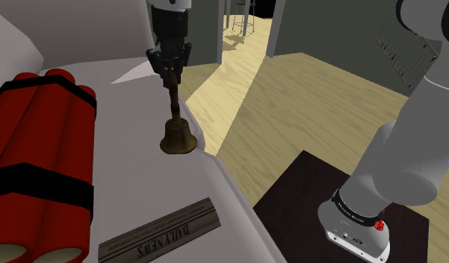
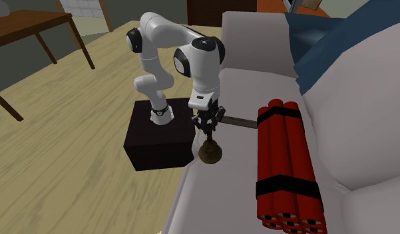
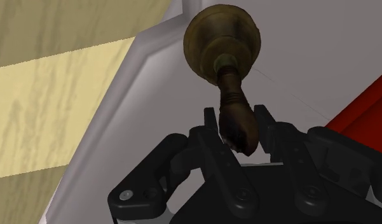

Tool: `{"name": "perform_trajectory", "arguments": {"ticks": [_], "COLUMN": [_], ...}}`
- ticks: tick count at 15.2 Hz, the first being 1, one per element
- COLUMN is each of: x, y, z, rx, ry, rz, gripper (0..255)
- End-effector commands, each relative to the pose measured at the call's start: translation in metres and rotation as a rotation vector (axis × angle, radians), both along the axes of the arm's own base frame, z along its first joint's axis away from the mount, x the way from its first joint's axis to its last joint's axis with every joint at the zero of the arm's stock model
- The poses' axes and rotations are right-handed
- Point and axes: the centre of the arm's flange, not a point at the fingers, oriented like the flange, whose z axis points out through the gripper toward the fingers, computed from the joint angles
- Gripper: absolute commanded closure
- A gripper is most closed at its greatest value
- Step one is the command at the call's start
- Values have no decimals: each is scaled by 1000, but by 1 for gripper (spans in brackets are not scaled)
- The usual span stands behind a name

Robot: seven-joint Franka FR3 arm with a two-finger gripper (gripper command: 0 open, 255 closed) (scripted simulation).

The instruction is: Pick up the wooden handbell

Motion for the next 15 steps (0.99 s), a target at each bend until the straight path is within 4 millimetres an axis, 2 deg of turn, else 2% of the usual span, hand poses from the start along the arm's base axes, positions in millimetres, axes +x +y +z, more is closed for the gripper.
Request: {"name": "perform_trajectory", "arguments": {"ticks": [1,6,15], "x": [0,0,0], "y": [0,0,0], "z": [-1,-1,47], "rx": [-1,-1,-1], "ry": [1,1,1], "rz": [0,0,0], "gripper": [255,255,255]}}
